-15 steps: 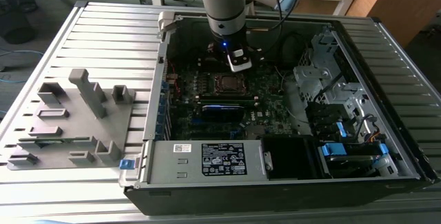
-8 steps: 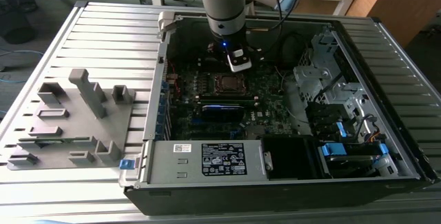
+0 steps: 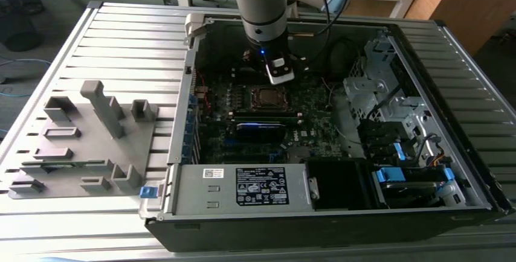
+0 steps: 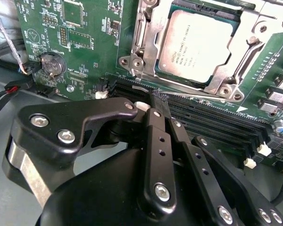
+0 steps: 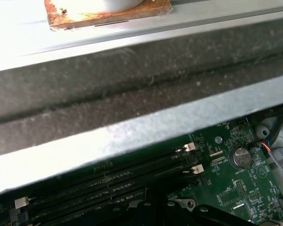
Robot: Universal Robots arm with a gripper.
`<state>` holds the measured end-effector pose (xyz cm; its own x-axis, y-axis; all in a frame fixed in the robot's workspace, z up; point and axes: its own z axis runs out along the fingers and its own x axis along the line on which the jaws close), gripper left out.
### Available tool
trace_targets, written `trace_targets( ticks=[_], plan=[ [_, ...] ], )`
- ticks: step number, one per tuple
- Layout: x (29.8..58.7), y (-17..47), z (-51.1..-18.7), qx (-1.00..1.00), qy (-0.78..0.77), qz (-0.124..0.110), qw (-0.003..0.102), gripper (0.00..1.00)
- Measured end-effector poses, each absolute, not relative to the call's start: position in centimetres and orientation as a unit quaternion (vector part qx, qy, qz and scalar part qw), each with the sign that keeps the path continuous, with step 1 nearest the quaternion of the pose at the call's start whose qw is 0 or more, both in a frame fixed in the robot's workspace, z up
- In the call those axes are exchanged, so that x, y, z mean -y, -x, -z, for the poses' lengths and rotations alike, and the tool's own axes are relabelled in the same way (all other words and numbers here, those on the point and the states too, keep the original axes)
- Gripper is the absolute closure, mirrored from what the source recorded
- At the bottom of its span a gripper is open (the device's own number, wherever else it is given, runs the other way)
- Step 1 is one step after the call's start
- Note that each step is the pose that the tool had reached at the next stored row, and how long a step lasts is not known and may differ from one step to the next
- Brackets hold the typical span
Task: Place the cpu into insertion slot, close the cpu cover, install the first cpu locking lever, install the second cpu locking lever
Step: 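Install the first cpu locking lever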
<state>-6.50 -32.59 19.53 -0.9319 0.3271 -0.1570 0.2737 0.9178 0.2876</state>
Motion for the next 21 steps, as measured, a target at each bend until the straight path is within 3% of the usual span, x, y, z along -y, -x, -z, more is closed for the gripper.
trace_targets(
  ticks=[21],
  plan=[
    [32.91,6.51,-19.48,-0.973,-0.153,-0.133,0.109,0.89]
  ],
)
